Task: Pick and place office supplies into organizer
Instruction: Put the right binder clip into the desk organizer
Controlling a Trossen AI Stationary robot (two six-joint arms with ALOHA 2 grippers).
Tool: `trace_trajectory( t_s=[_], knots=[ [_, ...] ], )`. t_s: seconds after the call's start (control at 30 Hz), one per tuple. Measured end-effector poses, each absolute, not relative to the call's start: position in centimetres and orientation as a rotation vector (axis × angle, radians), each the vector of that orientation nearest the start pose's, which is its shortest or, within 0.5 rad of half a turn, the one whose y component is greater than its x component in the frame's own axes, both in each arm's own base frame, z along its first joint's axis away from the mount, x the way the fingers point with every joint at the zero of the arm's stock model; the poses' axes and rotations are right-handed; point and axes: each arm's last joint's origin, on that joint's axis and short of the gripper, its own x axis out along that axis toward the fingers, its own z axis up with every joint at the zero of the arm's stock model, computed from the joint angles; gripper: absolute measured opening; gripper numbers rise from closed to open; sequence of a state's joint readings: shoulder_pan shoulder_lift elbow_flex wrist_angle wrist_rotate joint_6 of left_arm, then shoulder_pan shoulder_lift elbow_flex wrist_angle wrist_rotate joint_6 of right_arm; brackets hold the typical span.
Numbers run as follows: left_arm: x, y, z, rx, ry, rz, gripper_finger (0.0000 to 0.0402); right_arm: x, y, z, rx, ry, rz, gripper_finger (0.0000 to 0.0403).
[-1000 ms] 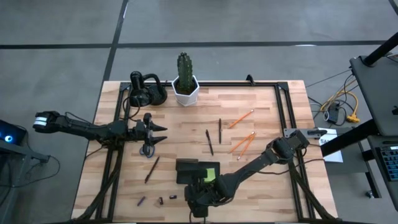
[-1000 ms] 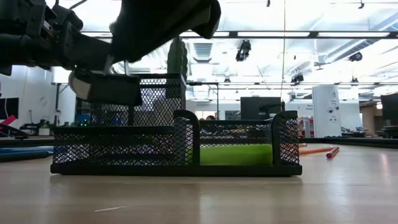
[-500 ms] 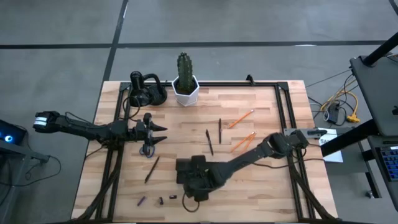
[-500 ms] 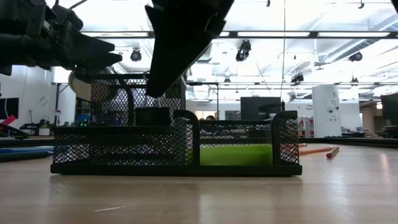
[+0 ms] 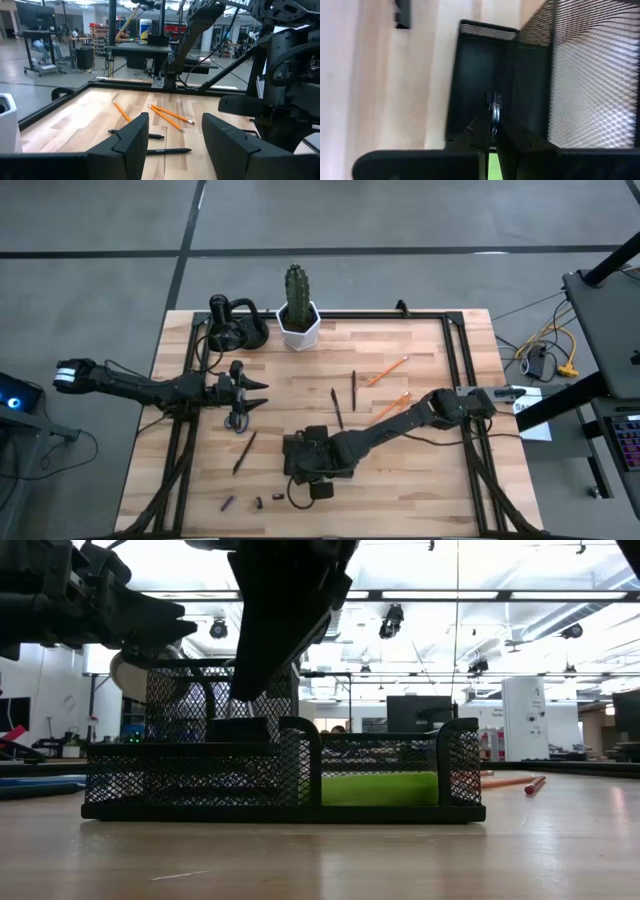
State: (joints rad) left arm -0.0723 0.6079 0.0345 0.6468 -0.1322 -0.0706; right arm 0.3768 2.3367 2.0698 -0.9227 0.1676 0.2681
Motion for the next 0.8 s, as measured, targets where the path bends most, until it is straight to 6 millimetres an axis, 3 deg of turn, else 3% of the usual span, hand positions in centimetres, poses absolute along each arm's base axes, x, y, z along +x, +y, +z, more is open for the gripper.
trace_trajectory(
  t_s=[0.8],
  knots=[
    [13.8,-0.6,17.9,-0.078,-0.076,0.058,0.0169,45.7,17.5,17.3,-0.034,1.175,0.047,0.0008]
  ],
)
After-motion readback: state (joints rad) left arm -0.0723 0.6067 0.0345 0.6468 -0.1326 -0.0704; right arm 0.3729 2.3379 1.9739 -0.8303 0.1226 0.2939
